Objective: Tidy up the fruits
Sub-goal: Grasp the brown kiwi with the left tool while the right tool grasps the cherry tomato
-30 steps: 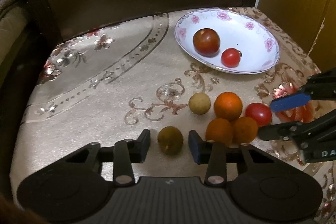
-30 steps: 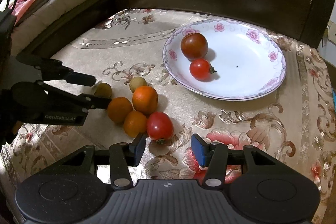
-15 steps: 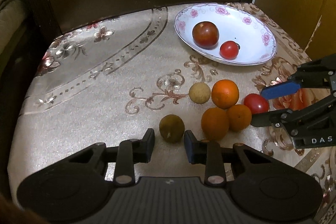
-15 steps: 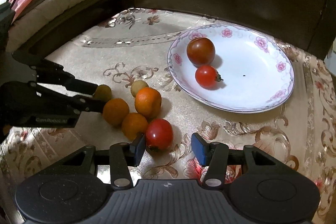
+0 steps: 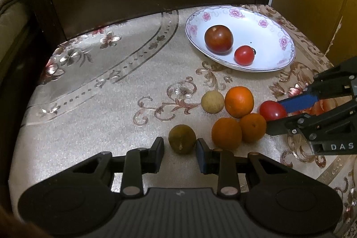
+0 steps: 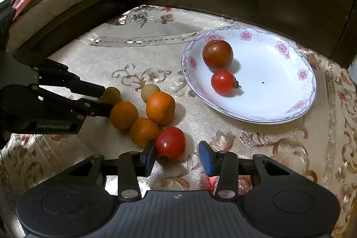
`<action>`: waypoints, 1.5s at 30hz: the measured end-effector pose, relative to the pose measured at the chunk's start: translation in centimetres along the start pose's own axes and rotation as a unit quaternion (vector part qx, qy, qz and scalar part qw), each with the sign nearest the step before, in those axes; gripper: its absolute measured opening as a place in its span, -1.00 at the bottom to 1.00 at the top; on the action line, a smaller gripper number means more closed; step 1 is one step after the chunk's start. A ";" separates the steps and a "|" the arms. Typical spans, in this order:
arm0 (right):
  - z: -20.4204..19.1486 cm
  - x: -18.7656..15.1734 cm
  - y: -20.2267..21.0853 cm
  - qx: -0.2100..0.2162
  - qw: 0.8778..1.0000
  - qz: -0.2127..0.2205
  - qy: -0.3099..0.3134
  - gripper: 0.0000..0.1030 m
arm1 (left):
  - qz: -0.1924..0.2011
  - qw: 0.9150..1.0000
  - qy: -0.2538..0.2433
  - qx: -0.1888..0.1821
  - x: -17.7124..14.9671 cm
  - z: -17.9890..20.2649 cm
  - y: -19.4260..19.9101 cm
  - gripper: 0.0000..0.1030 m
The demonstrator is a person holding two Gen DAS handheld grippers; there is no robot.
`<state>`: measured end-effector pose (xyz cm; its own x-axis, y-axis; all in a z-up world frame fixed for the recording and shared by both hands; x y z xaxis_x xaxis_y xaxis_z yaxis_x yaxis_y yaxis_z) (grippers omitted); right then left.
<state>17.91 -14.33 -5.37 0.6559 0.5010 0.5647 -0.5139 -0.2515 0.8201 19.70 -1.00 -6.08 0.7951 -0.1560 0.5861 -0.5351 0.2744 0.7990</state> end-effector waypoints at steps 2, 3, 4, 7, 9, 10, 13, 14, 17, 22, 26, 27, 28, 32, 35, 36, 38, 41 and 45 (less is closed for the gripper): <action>-0.2 0.1 0.0 0.008 1.000 -0.001 -0.005 -0.59 | 0.000 1.000 -0.001 0.002 0.0 0.0 0.0 -0.24; -0.4 0.1 0.0 0.005 1.000 -0.002 -0.001 -0.60 | 0.000 1.000 -0.001 0.002 0.0 0.0 0.0 -0.24; -0.5 0.1 0.0 0.003 1.000 -0.003 0.000 -0.60 | 0.001 1.000 -0.001 0.002 0.0 0.0 0.0 -0.24; -0.4 0.0 0.0 0.002 1.000 -0.003 -0.005 -0.60 | 0.000 1.000 -0.002 0.002 -0.1 0.1 0.1 -0.27; -0.4 -0.1 0.1 0.000 1.000 -0.005 -0.006 -0.60 | 0.001 1.000 -0.002 0.000 0.0 0.1 0.2 -0.29; -0.4 -0.1 0.2 0.000 1.000 -0.006 -0.006 -0.60 | 0.001 1.000 -0.003 -0.001 0.0 0.2 0.3 -0.29; -0.4 -0.2 0.3 -0.002 1.000 -0.010 -0.007 -0.60 | -0.001 1.000 -0.005 -0.001 0.0 0.2 0.6 -0.30; -0.4 -0.2 0.3 -0.003 1.000 -0.010 -0.006 -0.60 | -0.001 1.000 -0.004 -0.001 -0.1 0.1 0.7 -0.30; -0.5 -0.5 0.7 -0.002 1.000 -0.013 -0.006 -0.60 | -0.007 1.000 -0.004 -0.001 -0.5 0.1 0.9 -0.30; -0.7 -1.2 1.3 -0.006 1.000 -0.018 -0.008 -0.60 | -0.003 1.000 -0.001 0.001 -0.6 0.2 0.8 -0.30; -0.8 -1.4 1.6 -0.008 1.000 -0.017 -0.011 -0.60 | 0.005 1.000 -0.005 0.009 -0.2 0.2 0.3 -0.29; -0.8 -1.4 1.6 -0.008 1.000 -0.017 -0.010 -0.60 | 0.006 1.000 -0.006 0.010 -0.2 0.1 0.1 -0.27; -0.8 -1.4 1.6 -0.008 1.000 -0.017 -0.010 -0.60 | 0.010 1.000 -0.006 0.008 -0.1 0.1 0.1 -0.27; -0.8 -1.4 1.6 -0.008 1.000 -0.016 -0.012 -0.59 | 0.016 1.000 -0.003 0.010 0.2 0.3 -0.2 -0.26; -0.8 -1.5 1.6 -0.005 1.000 -0.014 -0.016 -0.58 | 0.013 1.000 -0.005 0.016 0.3 0.5 -0.2 -0.29; -0.8 -1.6 1.7 -0.005 1.000 -0.013 -0.017 -0.59 | 0.012 1.000 -0.006 0.018 0.2 0.6 -0.2 -0.32; -0.9 -1.7 1.9 -0.008 1.000 -0.013 -0.019 -0.59 | 0.011 1.000 -0.016 0.022 -0.1 0.8 0.0 -0.32; -0.8 -2.0 2.2 -0.015 1.000 -0.015 -0.022 -0.59 | 0.008 0.999 -0.025 0.023 -0.5 1.1 0.4 -0.32; -0.9 -2.5 2.7 -0.014 1.000 -0.015 -0.022 -0.59 | 0.000 1.000 -0.021 0.022 -1.1 1.1 1.1 -0.32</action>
<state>14.41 -15.56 -4.68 0.6951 0.4700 0.5439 -0.5088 -0.2128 0.8342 17.89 -1.51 -5.70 0.7832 -0.1951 0.5903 -0.5480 0.2319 0.8037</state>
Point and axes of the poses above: each gripper's, at about its wrist camera, not at the fingertips, and y roughly against the way its jaws point, z to its right, x to its top, the point moved 4 cm from there along -y, roughly the way its jaws point, and after that the axes turned 12 degrees about y, right-handed, at the moved point
